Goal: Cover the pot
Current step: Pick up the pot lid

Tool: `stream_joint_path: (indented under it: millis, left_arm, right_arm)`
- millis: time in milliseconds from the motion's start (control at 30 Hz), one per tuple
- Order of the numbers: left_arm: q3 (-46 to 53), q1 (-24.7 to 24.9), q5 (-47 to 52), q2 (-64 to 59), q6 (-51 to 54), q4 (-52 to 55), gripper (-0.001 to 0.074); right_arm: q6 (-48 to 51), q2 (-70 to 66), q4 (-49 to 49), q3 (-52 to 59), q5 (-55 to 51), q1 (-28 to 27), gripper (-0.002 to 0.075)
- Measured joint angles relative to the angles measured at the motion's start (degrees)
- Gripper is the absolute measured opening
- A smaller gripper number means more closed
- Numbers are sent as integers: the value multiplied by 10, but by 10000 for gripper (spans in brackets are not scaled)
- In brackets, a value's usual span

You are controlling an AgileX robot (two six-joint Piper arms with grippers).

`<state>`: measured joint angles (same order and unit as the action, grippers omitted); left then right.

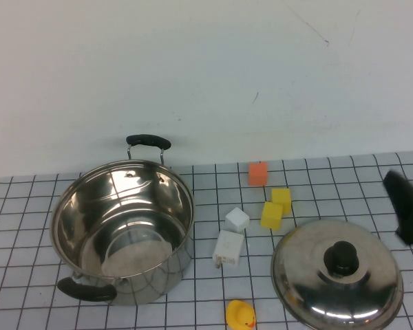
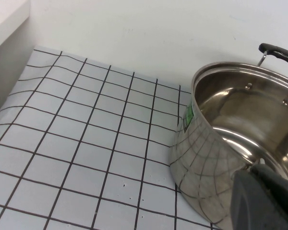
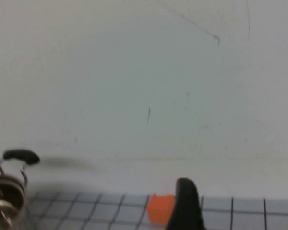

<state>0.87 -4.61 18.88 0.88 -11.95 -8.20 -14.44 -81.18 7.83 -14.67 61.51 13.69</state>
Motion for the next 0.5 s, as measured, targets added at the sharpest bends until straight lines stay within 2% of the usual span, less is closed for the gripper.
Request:
stream_joint_path:
  millis: [267,500]
  left_arm:
    - [0,0,0,0,2,0,-3]
    - [0,0,0,0,2,0,-3]
  right_arm:
    - [67,-178,6,7,31,9,508]
    - [69,-285,25,-62,35,10,510]
